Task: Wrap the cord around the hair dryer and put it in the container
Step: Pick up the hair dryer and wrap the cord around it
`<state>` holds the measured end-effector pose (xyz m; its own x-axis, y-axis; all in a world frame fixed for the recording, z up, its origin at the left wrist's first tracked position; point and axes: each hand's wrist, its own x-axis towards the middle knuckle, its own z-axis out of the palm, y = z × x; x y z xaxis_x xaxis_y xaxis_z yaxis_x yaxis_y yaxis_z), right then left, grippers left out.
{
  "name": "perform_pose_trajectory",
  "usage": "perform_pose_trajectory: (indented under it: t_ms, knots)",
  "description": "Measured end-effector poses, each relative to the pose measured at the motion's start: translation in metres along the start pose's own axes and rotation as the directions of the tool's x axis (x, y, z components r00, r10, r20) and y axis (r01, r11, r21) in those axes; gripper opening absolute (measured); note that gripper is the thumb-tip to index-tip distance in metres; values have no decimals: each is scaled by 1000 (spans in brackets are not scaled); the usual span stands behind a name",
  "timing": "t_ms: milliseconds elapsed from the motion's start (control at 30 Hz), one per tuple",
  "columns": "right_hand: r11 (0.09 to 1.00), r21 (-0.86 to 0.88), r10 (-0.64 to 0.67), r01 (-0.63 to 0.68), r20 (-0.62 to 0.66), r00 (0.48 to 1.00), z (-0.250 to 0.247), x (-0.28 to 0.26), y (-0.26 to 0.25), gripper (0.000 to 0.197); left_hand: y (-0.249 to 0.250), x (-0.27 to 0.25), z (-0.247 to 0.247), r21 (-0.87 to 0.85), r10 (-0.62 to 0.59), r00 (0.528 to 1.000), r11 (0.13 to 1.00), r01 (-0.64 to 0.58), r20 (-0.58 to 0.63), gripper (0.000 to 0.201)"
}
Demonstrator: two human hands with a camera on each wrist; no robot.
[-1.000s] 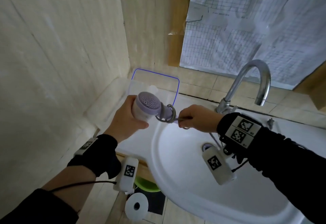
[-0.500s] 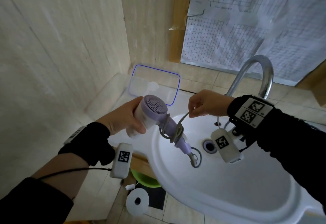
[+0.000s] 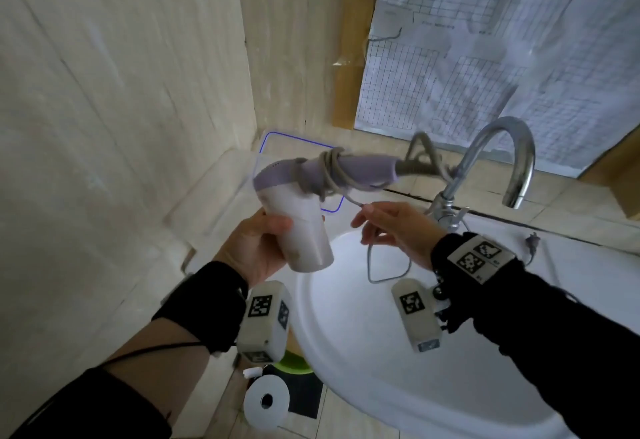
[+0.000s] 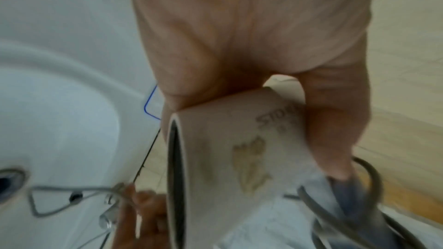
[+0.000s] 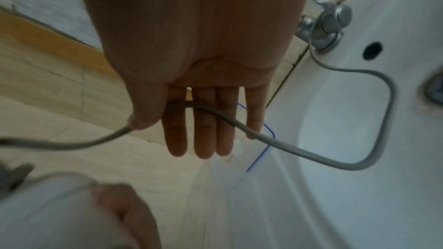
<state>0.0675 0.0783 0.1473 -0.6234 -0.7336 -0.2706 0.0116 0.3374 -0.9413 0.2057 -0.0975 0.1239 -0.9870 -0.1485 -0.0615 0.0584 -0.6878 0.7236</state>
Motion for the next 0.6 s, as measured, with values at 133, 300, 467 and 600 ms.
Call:
perform_pose_trajectory:
  t_ms: [133,300,467,600]
  knots:
    - [990,-133,-35,38,22,999,23,1,11,22,0,12,17,31,134,987,991,-132,-84,58]
    - [871,-491,31,21,96,995,34,1,7,22,5,25,18,367,324,916,903,-224,-238,50]
    - [769,-631,16,105,183,983,31,-11,-6,9,7,22,7,685,433,827,724,-80,-360,67]
    - [725,-678,23,120,198,980,21,-14,-15,13,12,10,-1,864,454,853,504,-7,-258,70]
